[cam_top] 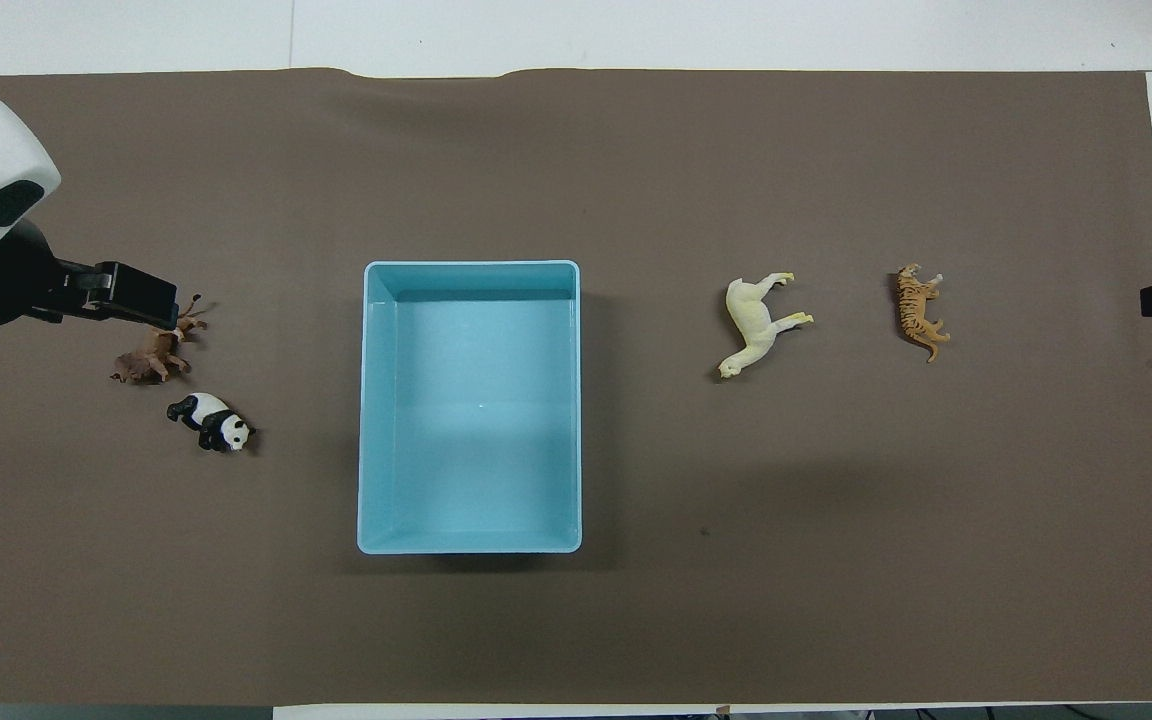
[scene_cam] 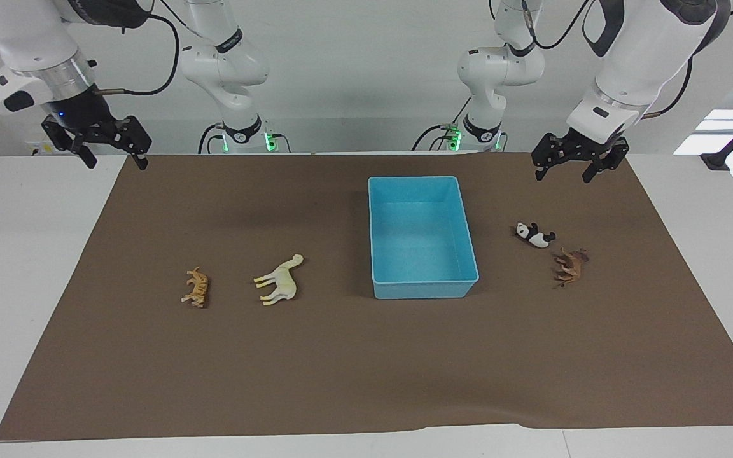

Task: Put all toys into storage box
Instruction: 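Grasp the panda with the left gripper while the right gripper grasps the llama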

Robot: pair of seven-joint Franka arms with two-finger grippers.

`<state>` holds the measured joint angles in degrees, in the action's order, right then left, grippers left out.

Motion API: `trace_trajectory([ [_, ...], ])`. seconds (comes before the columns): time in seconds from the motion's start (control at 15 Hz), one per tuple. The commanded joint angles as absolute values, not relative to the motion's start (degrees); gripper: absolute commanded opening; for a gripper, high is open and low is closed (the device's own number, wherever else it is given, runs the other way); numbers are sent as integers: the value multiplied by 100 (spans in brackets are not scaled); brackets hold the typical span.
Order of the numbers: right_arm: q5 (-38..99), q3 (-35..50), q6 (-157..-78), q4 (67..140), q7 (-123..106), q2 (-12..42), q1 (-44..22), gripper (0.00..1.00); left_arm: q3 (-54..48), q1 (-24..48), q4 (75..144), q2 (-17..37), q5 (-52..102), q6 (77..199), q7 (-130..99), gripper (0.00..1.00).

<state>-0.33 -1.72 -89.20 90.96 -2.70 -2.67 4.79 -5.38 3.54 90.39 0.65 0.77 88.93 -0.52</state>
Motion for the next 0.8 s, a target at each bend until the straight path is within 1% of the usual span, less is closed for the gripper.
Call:
trace_trajectory([
  [0.0, 53, -141, -8974, 9123, -185, -316, 510, 100, -483, 387, 9193, -70, 132, 8930, -9, 100],
  [0.53, 35, -141, -8921, 9193, -237, -413, 519, 100, -483, 387, 9193, -70, 141, 8921, -44, 100],
  [0.67, 53, -114, -8938, 9228, -229, -422, 492, 100, -475, 387, 9211, -114, 132, 8511, -53, 100],
  [0.73, 53, -1, -8999, 9376, -229, -474, 423, 100, -466, 352, 9211, -149, 123, 8308, -44, 100],
])
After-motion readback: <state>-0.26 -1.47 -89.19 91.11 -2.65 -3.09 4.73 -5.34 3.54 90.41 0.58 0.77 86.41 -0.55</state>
